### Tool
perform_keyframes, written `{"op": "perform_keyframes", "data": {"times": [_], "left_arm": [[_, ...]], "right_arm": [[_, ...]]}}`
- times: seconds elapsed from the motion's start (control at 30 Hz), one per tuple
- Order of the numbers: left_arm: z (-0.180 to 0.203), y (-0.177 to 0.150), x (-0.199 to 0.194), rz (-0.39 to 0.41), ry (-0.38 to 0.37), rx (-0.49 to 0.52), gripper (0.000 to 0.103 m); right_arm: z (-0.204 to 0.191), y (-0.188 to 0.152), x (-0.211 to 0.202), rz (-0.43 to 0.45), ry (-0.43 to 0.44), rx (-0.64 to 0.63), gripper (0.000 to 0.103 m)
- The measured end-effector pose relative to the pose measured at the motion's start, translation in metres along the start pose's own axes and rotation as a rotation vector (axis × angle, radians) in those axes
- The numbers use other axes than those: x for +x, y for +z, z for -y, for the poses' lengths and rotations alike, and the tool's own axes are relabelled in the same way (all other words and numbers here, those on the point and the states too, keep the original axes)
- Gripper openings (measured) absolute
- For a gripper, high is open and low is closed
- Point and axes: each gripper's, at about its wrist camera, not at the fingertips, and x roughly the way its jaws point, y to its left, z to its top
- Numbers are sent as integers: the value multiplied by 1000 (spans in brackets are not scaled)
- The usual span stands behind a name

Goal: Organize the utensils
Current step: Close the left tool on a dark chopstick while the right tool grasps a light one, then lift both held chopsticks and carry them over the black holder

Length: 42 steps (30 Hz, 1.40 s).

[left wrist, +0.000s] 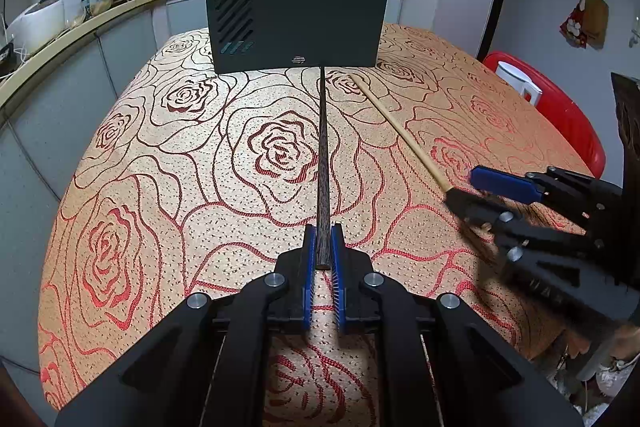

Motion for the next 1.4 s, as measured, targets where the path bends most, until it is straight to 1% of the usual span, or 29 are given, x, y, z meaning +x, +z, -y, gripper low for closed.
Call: {"op": "perform_keyframes", "data": {"times": [0.13, 0.17, 0.3, 0.37, 0.47, 0.73, 0.87, 1.4], "left_arm": [[0, 0, 0, 0, 0, 0, 7], [0, 0, 0, 1, 1, 0, 7], [0, -1, -1, 2, 0, 0, 7], [0, -1, -1, 3, 1, 1, 7], [1, -1, 0, 5, 2, 3, 7], [3, 0, 0, 15, -1, 9, 7], [3, 0, 1, 20, -2, 13, 7], [3, 0, 1, 21, -2, 14, 7]], "right_arm": [[16, -3, -3, 4, -42, 40, 27], [18, -4, -3, 5, -37, 48, 27], [17, -5, -4, 18, 26, 48, 27], [12, -5, -3, 25, 25, 21, 27], [11, -2, -1, 24, 27, 19, 26], [9, -1, 1, 31, 25, 2, 13], [8, -1, 1, 32, 23, -3, 8], [10, -2, -1, 24, 29, 8, 7]]}}
